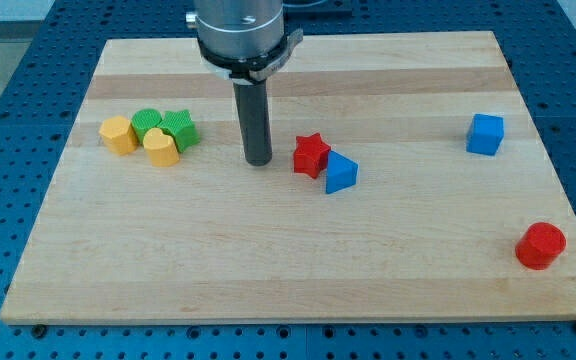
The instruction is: Slide the blue triangle to the left of the red circle
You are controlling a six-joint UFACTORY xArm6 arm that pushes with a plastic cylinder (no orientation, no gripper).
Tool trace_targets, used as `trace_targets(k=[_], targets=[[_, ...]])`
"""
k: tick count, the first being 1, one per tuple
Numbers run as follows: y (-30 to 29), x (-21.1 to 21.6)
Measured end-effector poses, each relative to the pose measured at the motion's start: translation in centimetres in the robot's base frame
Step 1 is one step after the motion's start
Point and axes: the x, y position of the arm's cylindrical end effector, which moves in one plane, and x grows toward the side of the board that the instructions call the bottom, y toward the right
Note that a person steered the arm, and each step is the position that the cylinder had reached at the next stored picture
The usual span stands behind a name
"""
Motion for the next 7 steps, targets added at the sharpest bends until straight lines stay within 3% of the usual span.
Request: trace_targets(k=[2,4,7], targets=[[3.1,-0.1],[7.6,4.4],[12.9,3.1]])
